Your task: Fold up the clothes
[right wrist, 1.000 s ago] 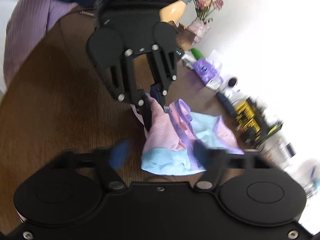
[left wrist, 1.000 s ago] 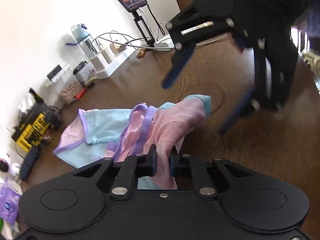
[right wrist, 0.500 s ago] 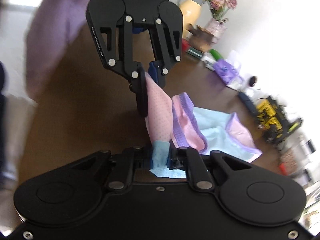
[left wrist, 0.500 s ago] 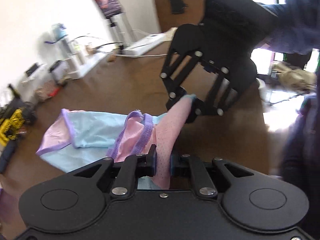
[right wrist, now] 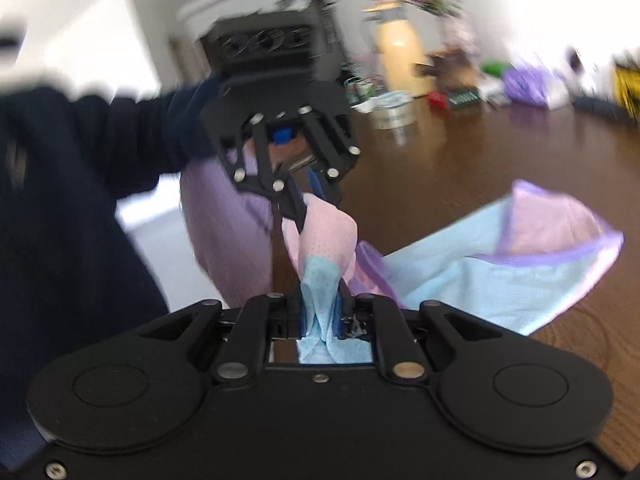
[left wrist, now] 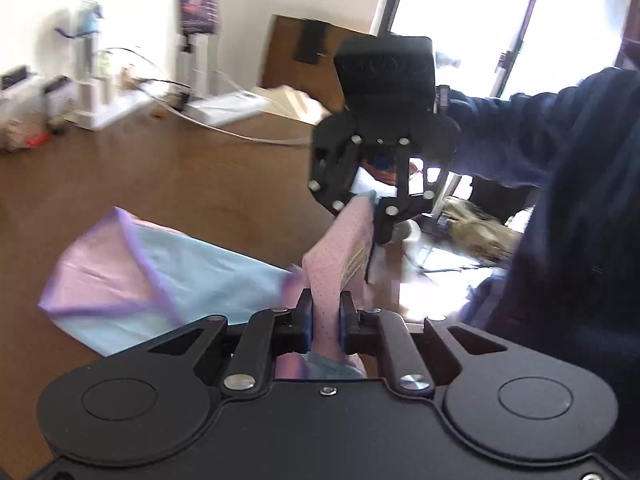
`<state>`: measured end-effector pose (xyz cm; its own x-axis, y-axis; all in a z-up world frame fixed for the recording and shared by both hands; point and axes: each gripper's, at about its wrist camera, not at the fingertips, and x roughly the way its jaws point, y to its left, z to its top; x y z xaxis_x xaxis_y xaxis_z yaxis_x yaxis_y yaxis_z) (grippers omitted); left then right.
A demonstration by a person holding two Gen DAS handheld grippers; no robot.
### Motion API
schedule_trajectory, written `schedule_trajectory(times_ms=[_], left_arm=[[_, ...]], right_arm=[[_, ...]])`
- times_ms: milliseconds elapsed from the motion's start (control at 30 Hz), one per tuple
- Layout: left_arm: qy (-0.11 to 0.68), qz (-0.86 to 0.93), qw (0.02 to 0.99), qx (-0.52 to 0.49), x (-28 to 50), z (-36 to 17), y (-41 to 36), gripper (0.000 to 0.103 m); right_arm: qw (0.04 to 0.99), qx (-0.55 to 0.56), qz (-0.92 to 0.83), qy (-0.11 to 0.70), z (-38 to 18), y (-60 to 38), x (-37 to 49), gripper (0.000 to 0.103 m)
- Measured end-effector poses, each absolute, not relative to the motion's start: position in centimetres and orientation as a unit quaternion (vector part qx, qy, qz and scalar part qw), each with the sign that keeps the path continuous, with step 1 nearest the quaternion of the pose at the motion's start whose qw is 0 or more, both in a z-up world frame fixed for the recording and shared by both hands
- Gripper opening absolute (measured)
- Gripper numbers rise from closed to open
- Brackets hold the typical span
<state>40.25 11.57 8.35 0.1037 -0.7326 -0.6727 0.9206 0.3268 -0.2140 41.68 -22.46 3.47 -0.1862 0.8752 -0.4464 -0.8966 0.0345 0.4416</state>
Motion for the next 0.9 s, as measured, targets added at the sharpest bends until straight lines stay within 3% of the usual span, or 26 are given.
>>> schedule_trajectory(times_ms=[167, 267, 300, 333, 367, 400, 433, 567, 633, 667, 900], left_arm=[[0.379, -0.532, 0.748, 0.116, 45.9, 5.6, 11.9, 0.013], [0.393, -0.531, 0.738, 0.135, 46.9, 4.2, 11.7, 0.015], [0.393, -0.521, 0.743, 0.147, 46.9, 3.9, 11.7, 0.029], [0.392, -0.51, 0.749, 0.158, 46.8, 3.6, 11.7, 0.054], [0.385, -0.49, 0.763, 0.171, 46.8, 3.5, 11.7, 0.066], [0.366, -0.467, 0.784, 0.182, 46.6, 3.6, 11.8, 0.076], [0.347, -0.445, 0.803, 0.191, 46.4, 3.7, 12.0, 0.076], [0.302, -0.405, 0.84, 0.198, 45.3, 5.5, 13.3, 0.079], [0.286, -0.397, 0.849, 0.198, 44.5, 6.2, 13.7, 0.09], [0.28, -0.391, 0.855, 0.195, 44.2, 6.2, 13.8, 0.091], [0.294, -0.342, 0.872, 0.19, 42.7, 5.4, 13.2, 0.091]], right_arm=[[0.649, 0.058, 0.658, 0.378, 1.3, -22.0, 47.5, 0.018], [0.672, 0.046, 0.629, 0.389, 0.4, -21.8, 48.1, 0.035], [0.679, 0.037, 0.623, 0.388, 0.3, -21.9, 48.0, 0.042], [0.686, 0.029, 0.616, 0.386, 0.3, -21.9, 48.0, 0.049], [0.696, 0.018, 0.607, 0.382, 0.3, -22.0, 47.8, 0.054], [0.708, 0.006, 0.599, 0.375, 0.4, -22.1, 47.9, 0.066], [0.719, -0.004, 0.592, 0.365, 0.6, -22.1, 48.0, 0.072], [0.762, -0.054, 0.571, 0.302, 1.9, -21.7, 47.7, 0.072], [0.764, -0.058, 0.589, 0.257, 3.1, -22.1, 45.9, 0.072], [0.761, -0.06, 0.599, 0.243, 3.5, -22.2, 45.2, 0.072], [0.72, -0.129, 0.615, 0.294, 0.2, -19.2, 43.0, 0.072]])
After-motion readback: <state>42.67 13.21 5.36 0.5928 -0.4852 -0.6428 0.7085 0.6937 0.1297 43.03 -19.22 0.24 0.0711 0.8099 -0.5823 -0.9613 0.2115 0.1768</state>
